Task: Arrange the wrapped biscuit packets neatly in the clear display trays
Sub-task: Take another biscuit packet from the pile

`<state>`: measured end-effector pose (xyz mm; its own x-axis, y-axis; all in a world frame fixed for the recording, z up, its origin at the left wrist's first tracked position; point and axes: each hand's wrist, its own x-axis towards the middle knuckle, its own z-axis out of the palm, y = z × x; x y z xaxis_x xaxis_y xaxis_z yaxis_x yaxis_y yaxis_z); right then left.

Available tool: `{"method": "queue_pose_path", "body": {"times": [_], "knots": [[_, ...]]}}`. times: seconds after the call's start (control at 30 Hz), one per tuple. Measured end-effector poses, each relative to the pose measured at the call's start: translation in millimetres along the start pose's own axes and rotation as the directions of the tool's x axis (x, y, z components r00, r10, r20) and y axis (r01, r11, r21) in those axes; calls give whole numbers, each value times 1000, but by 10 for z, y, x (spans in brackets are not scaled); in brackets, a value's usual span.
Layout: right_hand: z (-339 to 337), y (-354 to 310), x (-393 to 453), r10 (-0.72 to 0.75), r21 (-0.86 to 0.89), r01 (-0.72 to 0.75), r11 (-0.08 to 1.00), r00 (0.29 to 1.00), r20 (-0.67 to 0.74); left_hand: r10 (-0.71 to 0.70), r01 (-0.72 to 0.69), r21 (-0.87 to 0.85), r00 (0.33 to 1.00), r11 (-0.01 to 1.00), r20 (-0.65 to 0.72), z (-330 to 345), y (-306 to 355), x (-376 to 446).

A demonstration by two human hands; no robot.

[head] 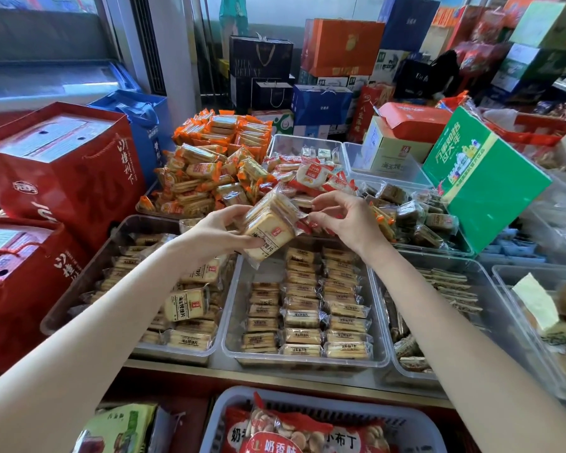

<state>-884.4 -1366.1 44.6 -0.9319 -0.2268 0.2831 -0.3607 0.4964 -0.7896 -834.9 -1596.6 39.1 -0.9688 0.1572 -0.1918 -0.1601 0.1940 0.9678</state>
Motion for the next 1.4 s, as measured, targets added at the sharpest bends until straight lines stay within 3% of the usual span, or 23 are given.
{"method": "queue_pose_path", "body": {"times": [0.13,0.3,0.37,0.43,0.5,0.57,0.67,0.77,0.83,0.9,1.0,1.07,1.17,1.33,1.4], "knots": [[72,7,-16,-1,67,-2,998,999,42,-14,17,-35,998,999,65,-27,-59,34],[166,32,21,-10,14,9,1000,996,84,-32,32,-10,999,999,37,-68,-114,103],[219,71,36,-15,-26,15,1000,1000,15,-40,40,-6,998,999,45,-80,-144,115],[260,112,41,136,219,-123,968,990,-44,-37,39,-25,998,999,59,-74,-182,135],[319,128,36,341,562,-307,768,939,47,-31,33,-24,998,999,63,-71,-217,163],[373,180,37,411,654,-374,657,906,105,-33,32,5,997,999,74,-78,-247,194],[424,243,38,398,657,-392,644,905,150,-47,42,56,996,998,80,-91,-274,229],[455,325,83,378,552,-397,733,913,154,-71,67,108,997,992,39,-124,-316,280],[441,340,134,272,316,-303,899,952,139,-84,83,235,996,969,-5,-152,-321,320],[419,257,207,115,60,-135,989,960,256,-74,80,476,997,876,-30,-160,-302,376],[560,141,343,15,-252,135,958,855,518,26,6,739,999,674,-32,-112,-271,501],[735,163,449,27,-375,222,900,830,557,80,-16,789,996,615,-43,-64,-283,612],[959,253,559,111,-480,220,849,814,570,100,-24,853,994,521,-33,-41,-377,727],[1216,683,593,118,-410,85,908,887,447,201,10,809,967,588,-157,-139,-727,788],[1293,924,538,165,-373,14,928,880,446,236,-20,878,966,478,-106,-161,-898,811]]}}
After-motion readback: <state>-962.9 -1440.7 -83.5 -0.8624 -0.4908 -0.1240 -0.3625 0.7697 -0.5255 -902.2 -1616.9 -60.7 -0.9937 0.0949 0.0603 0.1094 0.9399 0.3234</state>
